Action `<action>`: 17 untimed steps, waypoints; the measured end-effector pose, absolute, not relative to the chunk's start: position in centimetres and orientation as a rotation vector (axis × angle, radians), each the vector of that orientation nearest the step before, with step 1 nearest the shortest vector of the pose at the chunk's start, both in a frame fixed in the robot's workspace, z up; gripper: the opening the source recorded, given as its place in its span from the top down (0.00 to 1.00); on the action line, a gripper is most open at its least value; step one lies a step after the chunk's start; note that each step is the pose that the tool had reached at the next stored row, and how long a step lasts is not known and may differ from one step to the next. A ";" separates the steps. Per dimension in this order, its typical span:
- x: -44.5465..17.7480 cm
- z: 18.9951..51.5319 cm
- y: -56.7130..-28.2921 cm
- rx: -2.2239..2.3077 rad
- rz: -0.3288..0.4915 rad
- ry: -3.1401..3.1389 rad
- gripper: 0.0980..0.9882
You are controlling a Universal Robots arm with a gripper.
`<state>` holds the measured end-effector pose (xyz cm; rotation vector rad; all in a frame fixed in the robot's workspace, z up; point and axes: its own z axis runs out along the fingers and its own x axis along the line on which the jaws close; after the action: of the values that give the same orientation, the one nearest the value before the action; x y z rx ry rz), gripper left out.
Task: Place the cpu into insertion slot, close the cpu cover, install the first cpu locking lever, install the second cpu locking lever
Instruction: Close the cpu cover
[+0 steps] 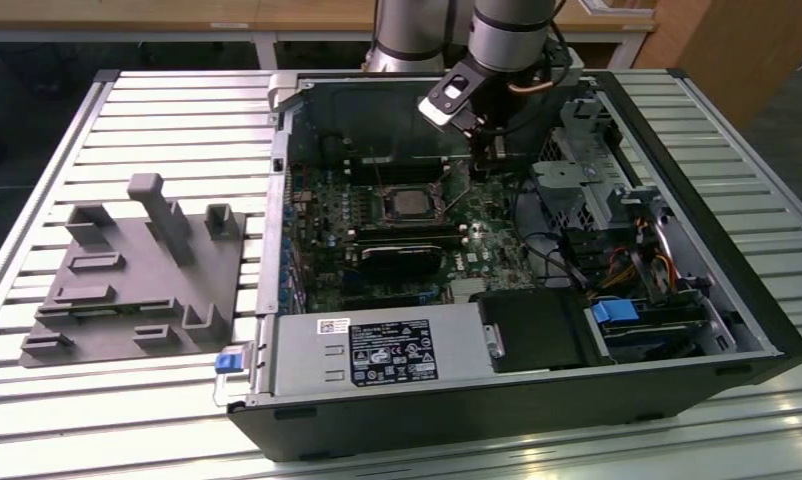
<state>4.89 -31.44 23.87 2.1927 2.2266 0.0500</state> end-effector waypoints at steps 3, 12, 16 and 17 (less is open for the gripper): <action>4.9 23.9 -31.4 2.193 0.050 2.226 0.99; 4.3 23.9 -31.4 2.193 0.050 2.226 0.99; 4.1 23.9 -31.4 2.193 0.050 2.226 0.99; 4.0 23.9 -31.4 2.193 0.050 2.226 0.99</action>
<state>4.00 -31.44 23.86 2.1928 2.2264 0.0499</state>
